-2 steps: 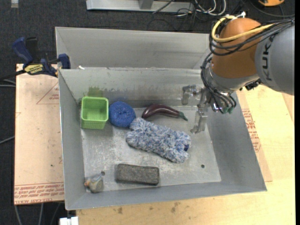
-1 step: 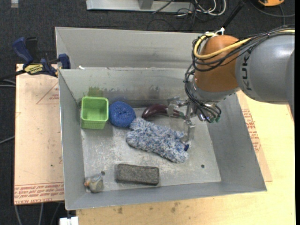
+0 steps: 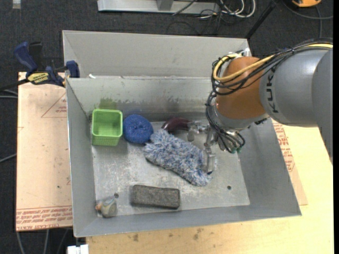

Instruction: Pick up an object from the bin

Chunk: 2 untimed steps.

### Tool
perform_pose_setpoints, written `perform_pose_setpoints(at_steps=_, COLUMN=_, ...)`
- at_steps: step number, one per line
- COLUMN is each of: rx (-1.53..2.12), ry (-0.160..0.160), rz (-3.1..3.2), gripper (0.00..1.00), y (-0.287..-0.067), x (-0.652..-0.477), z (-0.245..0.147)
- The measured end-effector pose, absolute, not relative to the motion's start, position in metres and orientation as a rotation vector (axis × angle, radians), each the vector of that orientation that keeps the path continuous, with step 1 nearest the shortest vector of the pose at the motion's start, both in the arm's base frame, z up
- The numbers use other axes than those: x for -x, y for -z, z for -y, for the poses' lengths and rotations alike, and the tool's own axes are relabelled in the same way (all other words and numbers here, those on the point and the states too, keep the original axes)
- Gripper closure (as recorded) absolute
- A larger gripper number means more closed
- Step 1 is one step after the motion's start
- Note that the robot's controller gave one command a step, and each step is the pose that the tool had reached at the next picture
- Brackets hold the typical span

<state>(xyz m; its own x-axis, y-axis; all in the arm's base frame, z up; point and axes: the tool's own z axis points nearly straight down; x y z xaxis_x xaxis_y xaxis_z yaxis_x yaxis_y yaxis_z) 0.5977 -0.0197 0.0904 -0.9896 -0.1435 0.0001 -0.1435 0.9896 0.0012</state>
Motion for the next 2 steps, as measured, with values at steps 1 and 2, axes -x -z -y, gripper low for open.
perform_pose_setpoints(at_steps=1, rx=-0.613, ry=-0.011, rz=3.087, gripper=1.00, y=-0.0770, x=-0.5896, z=-0.0152)
perform_pose_setpoints(at_steps=2, rx=-0.612, ry=-0.011, rz=3.088, gripper=1.00, y=-0.0770, x=-0.5896, z=-0.0152)
